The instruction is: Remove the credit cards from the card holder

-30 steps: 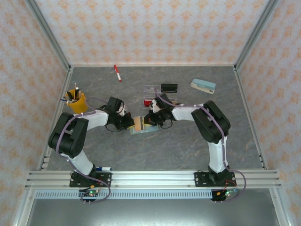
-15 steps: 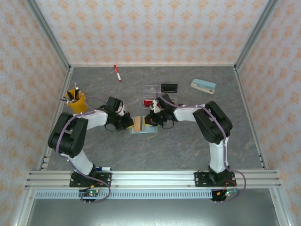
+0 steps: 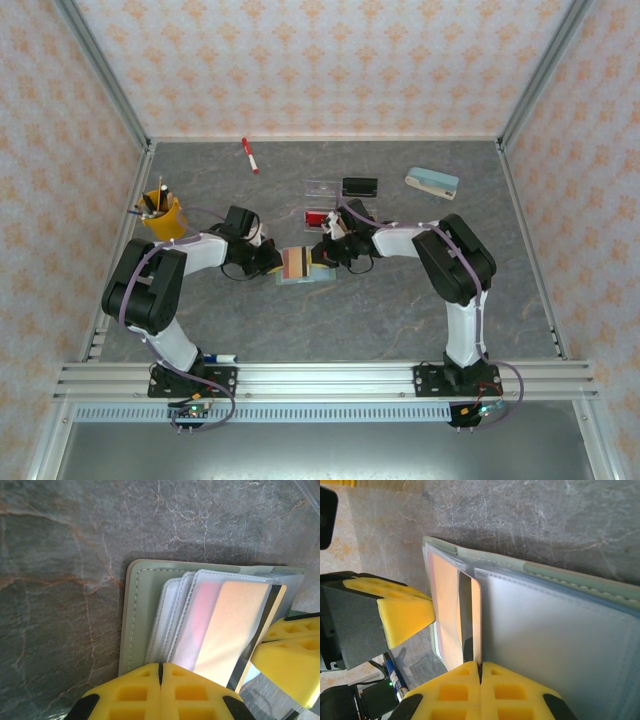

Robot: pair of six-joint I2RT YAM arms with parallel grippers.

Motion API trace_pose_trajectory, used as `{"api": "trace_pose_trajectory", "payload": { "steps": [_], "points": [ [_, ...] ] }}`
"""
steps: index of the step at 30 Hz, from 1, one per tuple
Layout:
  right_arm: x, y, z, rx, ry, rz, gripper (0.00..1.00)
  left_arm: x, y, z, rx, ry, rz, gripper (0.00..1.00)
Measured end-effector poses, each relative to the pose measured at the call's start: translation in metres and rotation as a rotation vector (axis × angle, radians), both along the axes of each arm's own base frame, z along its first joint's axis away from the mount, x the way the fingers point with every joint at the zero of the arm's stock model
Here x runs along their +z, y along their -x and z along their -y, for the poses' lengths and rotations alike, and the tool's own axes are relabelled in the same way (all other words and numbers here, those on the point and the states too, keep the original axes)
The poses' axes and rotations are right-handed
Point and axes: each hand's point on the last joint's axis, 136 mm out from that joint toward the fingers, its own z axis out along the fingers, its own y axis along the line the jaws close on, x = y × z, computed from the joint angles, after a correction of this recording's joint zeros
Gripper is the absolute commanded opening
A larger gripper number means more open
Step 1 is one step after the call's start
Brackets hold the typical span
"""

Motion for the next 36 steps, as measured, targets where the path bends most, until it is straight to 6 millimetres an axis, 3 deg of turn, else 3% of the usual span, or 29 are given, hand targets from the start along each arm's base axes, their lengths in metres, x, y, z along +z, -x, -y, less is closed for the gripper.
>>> {"api": "trace_pose_trajectory", "payload": {
  "steps": [13, 21, 23, 28, 31, 36],
  "points": [
    [0.000, 0.011, 0.022, 0.036, 0.088, 0.014, 0.00, 0.017, 0.001, -0.004, 0.009, -0.006, 0.017, 0.01],
    [0.030, 0.009, 0.035, 0.015, 0.070, 0.076, 0.00, 0.034, -0.006, 0.000, 0.027, 0.027, 0.053, 0.35],
    [0.034, 0.008, 0.034, 0.014, 0.060, 0.084, 0.00, 0.043, -0.009, 0.003, 0.031, 0.055, 0.078, 0.47],
    [0.039, 0.006, 0.032, 0.009, 0.036, 0.086, 0.00, 0.061, -0.018, 0.016, 0.026, 0.152, 0.133, 0.64],
    [0.039, 0.005, 0.032, 0.002, 0.040, 0.086, 0.00, 0.063, -0.017, 0.021, 0.019, 0.189, 0.139, 0.65],
    [0.031, 0.003, 0.038, -0.028, 0.092, 0.067, 0.19, 0.063, -0.016, 0.038, -0.012, 0.228, 0.139, 0.54]
  ]
}}
